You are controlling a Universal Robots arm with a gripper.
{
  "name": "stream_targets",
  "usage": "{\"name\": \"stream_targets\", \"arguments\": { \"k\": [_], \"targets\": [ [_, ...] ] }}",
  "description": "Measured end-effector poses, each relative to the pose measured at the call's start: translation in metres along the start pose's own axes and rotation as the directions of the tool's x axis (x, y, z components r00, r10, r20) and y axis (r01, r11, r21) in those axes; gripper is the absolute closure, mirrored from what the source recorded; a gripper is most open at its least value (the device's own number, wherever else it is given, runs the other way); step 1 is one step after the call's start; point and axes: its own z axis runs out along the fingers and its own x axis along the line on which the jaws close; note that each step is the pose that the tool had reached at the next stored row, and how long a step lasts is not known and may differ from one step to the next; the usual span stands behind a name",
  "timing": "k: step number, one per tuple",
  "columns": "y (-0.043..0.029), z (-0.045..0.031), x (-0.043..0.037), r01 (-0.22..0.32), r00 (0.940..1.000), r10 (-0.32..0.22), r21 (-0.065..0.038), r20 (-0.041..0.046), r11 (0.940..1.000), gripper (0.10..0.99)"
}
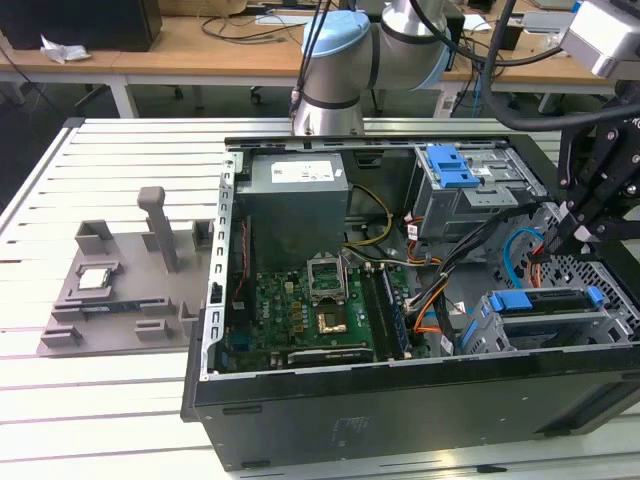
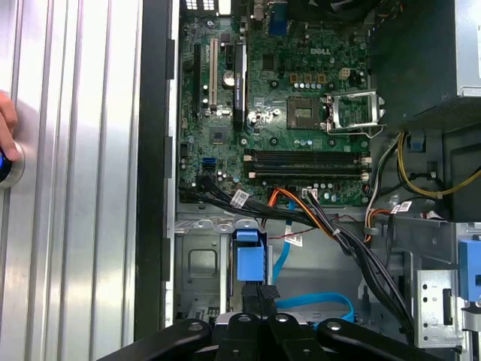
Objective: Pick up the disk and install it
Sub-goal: 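Insert the disk into the insertion slot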
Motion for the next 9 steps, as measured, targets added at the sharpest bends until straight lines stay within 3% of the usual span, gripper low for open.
{"name": "stream_targets", "arguments": {
  "k": [9],
  "targets": [
    [0.0007, -0.0102, -0.0004, 0.0, 1.0, 0.0, 0.0, -0.0002, 1.0, 0.98]
  ]
}}
